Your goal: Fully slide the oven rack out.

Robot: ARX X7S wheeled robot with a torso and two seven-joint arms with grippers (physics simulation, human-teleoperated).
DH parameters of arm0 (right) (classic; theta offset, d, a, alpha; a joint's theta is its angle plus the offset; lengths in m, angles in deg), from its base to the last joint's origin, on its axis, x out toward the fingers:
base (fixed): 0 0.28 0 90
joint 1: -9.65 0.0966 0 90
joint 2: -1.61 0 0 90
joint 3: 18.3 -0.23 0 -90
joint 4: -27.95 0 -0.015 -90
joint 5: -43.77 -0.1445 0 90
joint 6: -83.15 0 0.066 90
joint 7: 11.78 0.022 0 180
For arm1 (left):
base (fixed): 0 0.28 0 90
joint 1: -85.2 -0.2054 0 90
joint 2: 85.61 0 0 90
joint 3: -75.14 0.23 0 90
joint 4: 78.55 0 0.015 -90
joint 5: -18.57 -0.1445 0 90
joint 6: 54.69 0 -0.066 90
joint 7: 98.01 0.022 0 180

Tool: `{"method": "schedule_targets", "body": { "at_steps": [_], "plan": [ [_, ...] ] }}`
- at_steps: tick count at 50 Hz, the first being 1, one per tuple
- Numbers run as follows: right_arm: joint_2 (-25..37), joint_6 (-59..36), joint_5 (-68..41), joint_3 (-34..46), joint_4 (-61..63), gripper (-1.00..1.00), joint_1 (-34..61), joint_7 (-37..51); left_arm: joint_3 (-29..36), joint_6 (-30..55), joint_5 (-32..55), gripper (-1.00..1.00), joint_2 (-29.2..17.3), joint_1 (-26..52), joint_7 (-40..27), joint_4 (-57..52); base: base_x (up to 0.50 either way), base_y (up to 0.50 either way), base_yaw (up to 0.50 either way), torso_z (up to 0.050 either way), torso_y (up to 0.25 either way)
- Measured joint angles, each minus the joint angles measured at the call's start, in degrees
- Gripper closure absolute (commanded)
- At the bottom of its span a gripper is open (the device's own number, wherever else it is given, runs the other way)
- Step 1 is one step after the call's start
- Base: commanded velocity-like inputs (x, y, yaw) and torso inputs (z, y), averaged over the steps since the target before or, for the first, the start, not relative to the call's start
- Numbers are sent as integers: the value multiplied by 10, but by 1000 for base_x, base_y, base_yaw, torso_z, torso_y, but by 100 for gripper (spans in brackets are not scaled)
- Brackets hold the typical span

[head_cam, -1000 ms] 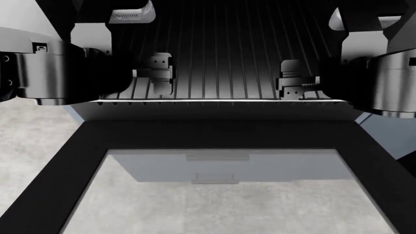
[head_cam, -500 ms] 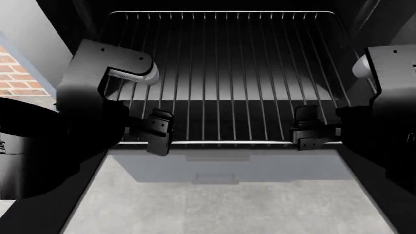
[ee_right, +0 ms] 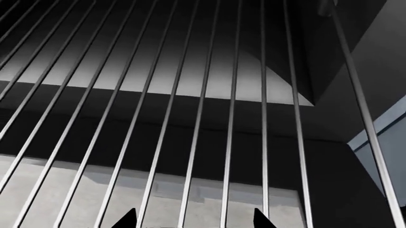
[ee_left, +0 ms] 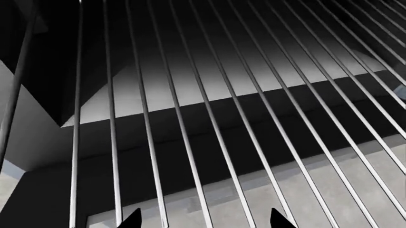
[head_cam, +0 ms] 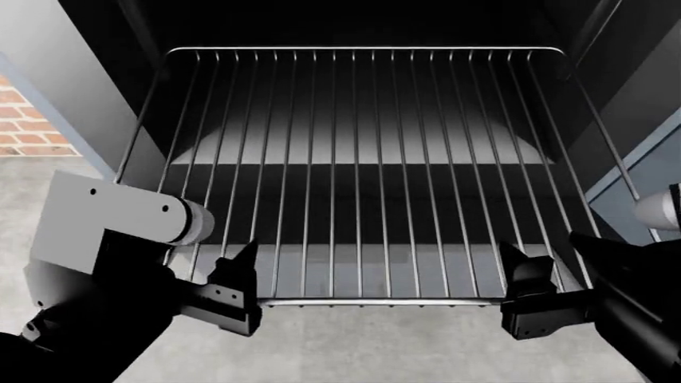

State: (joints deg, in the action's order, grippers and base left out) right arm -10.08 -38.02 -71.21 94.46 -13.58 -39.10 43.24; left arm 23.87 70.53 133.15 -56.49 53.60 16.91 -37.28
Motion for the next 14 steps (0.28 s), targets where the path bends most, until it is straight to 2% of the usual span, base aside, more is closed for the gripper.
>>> {"method": "schedule_targets", "body": {
  "at_steps": [5,10,14],
  "plan": [
    [45,47,25,26,12,-100,-16,-47,-7,-84,-7,-100,-29,-39,18,-19,0,0,3,-12,-21],
    [75,87,53,65,19,-100,-13,-82,-10,-106,-41,-100,-54,-68,43,-34,2,0,4,-13,-19],
    [92,114,80,96,23,-100,-8,-108,-10,-155,-53,-100,-68,-89,57,-37,0,0,6,-12,-18]
  ]
}}
